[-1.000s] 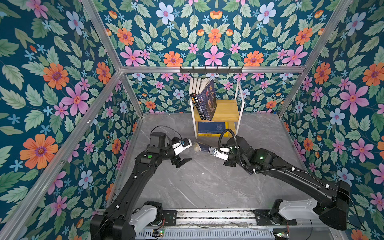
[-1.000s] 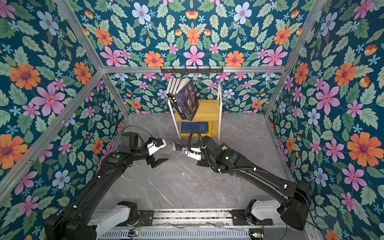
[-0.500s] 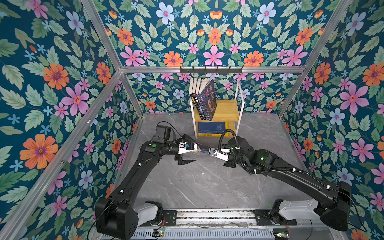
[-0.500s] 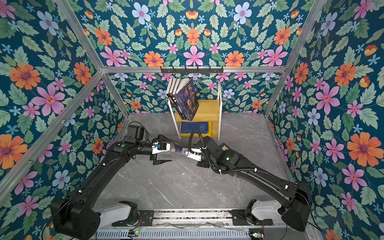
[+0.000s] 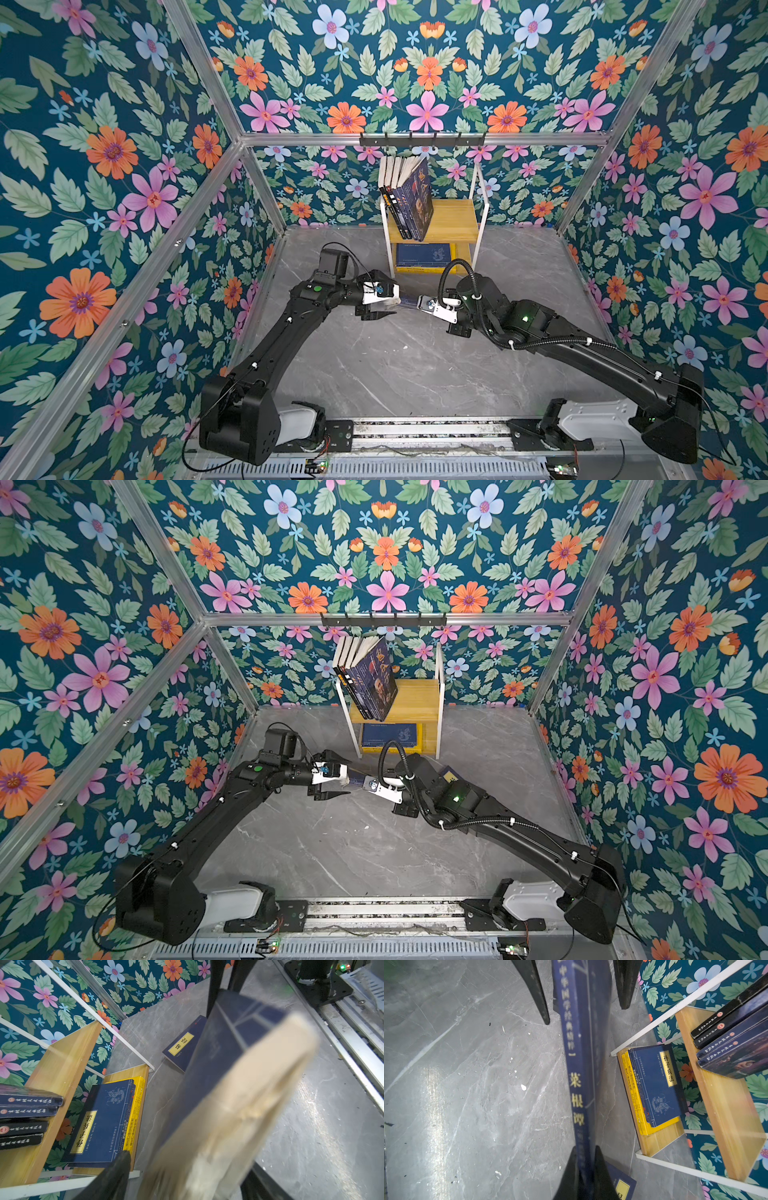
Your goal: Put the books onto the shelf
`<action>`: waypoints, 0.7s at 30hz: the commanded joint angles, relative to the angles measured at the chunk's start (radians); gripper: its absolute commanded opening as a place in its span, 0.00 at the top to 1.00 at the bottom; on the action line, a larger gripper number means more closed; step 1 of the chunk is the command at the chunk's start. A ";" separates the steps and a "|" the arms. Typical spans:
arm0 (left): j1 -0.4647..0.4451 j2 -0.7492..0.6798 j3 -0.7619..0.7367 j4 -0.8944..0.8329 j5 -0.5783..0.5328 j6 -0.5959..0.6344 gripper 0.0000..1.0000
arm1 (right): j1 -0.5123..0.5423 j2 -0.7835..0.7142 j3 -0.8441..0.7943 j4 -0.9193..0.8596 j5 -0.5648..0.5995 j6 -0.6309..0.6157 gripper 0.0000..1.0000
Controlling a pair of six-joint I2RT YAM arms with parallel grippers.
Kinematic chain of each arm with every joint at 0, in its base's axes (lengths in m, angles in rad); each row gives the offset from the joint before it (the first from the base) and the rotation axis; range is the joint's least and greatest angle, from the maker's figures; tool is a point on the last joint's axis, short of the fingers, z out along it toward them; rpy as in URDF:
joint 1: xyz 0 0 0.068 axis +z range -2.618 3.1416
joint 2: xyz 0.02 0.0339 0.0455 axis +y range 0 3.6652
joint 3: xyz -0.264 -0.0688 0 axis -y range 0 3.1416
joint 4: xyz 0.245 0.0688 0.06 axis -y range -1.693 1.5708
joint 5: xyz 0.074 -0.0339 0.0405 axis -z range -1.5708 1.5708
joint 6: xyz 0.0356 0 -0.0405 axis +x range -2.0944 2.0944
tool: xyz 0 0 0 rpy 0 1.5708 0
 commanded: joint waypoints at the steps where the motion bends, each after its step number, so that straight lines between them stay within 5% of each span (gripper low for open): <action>1: -0.003 0.004 0.003 0.057 0.012 -0.037 0.35 | 0.003 0.007 -0.001 0.037 -0.011 0.002 1.00; 6: -0.002 0.001 0.007 0.011 -0.029 0.046 0.62 | 0.005 -0.010 -0.018 0.043 -0.004 -0.002 1.00; 10: -0.002 0.008 0.021 -0.024 -0.041 0.119 1.00 | 0.005 -0.020 -0.023 0.042 0.003 -0.012 1.00; 18: -0.002 0.022 0.066 -0.127 -0.012 0.265 1.00 | 0.005 -0.024 -0.032 0.041 0.013 -0.038 1.00; 21: -0.002 0.018 0.065 -0.139 -0.012 0.273 0.55 | 0.005 -0.037 -0.041 0.051 0.023 -0.059 1.00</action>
